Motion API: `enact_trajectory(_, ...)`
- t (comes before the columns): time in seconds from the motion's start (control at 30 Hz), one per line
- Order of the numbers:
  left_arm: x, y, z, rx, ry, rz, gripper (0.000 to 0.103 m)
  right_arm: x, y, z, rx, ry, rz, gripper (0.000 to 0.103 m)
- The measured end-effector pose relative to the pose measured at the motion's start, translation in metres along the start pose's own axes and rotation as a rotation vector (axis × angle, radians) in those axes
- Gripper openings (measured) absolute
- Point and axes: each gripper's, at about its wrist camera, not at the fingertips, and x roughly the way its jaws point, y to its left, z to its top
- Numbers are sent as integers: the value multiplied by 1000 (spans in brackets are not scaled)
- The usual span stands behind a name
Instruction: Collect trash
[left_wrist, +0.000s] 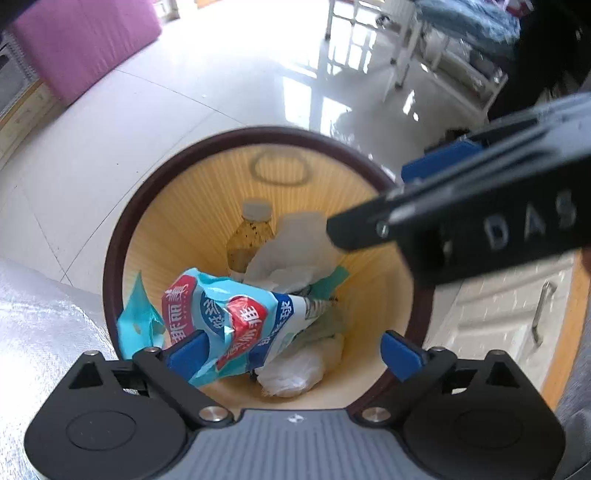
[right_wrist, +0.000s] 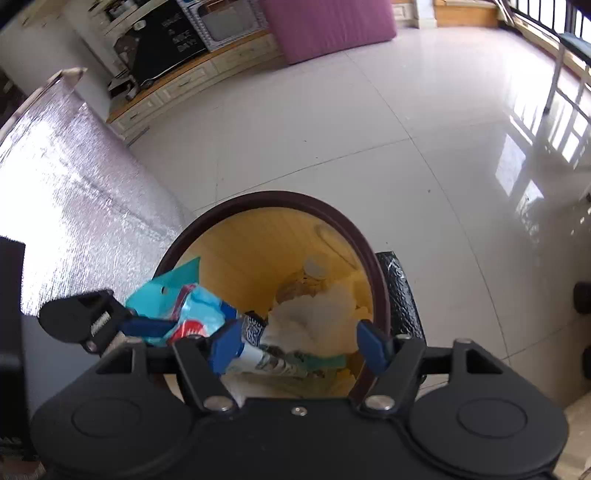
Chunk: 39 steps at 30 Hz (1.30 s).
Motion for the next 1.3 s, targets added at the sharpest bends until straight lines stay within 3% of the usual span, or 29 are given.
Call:
enact_trajectory(0.3,-29,4,-20,-194,-7,71,103,-30,9,-8,-19,-54,-13,103)
enact_trajectory(0.67,-97,-2,-43,-377,-119,73,103,-80,9,-17,-31,-123,-41,103)
enact_trajectory(0.9,-149,-21,-63,-390,-174,102,103,-120,14,-28,-80,-155,-64,103)
enact_trajectory(1.3,-236,-49,-120,-555,-381,167,103,-213,33,-65,-141,-266,-26,103)
